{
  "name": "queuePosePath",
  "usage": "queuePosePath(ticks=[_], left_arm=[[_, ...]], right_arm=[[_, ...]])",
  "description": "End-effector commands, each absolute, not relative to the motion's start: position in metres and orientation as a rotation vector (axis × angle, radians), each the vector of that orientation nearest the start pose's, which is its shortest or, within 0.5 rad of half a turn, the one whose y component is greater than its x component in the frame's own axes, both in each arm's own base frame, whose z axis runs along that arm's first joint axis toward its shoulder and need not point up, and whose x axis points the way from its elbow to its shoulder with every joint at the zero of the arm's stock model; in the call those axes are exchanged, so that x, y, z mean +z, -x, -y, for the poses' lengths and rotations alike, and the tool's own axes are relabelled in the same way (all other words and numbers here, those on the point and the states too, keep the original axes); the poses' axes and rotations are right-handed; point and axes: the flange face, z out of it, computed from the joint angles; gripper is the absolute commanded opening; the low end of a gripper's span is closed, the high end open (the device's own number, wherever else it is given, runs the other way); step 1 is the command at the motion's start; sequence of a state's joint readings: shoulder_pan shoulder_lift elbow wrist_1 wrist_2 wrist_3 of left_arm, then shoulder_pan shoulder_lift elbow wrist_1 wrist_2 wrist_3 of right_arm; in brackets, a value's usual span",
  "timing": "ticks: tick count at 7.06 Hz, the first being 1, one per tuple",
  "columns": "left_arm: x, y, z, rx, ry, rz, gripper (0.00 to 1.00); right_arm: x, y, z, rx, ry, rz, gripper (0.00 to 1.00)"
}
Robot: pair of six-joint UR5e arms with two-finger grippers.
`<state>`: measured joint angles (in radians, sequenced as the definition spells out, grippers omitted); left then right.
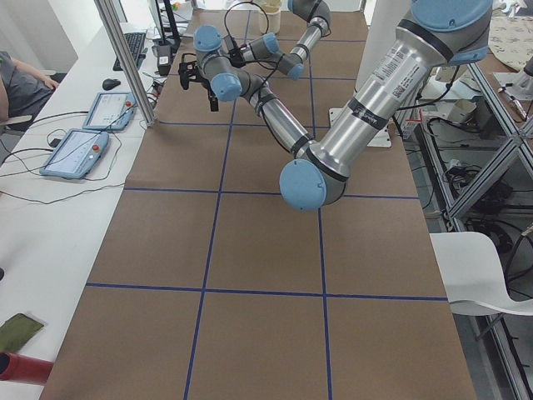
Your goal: Left arm hands cup to right arm to dump lemon
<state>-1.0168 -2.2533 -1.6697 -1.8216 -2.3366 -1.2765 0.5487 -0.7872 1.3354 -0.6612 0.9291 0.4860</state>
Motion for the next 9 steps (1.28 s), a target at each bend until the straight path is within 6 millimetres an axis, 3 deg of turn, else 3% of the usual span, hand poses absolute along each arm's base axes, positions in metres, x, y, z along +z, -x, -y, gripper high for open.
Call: queuePosePath(ticks=[1, 3, 4, 7, 8, 9], left_arm=[[0.129, -0.336, 0.588, -0.298, -0.058, -1.198, 1.0], [0.101, -0.365, 0.586, -0.321, -0.06, -1.207, 1.0], [0.105, -0.369, 0.591, -0.34, -0.054, -1.221, 0.96], [0.119, -0.381, 0.605, -0.363, -0.052, -1.268, 0.57], [0.114, -0.38, 0.605, -0.359, -0.056, -1.272, 0.47], [0.113, -0.38, 0.605, -0.358, -0.055, -1.274, 0.46]], right_arm=[[0.162, 0.545, 0.543, 0.028, -1.35, 0.539, 0.13], [0.156, 0.555, 0.53, 0.033, -1.36, 0.539, 0.13], [0.152, 0.555, 0.527, 0.034, -1.363, 0.547, 0.13], [0.142, 0.558, 0.507, 0.089, -1.401, 0.521, 0.14], [0.143, 0.56, 0.504, 0.093, -1.404, 0.516, 0.15], [0.143, 0.562, 0.5, 0.094, -1.405, 0.515, 0.17]])
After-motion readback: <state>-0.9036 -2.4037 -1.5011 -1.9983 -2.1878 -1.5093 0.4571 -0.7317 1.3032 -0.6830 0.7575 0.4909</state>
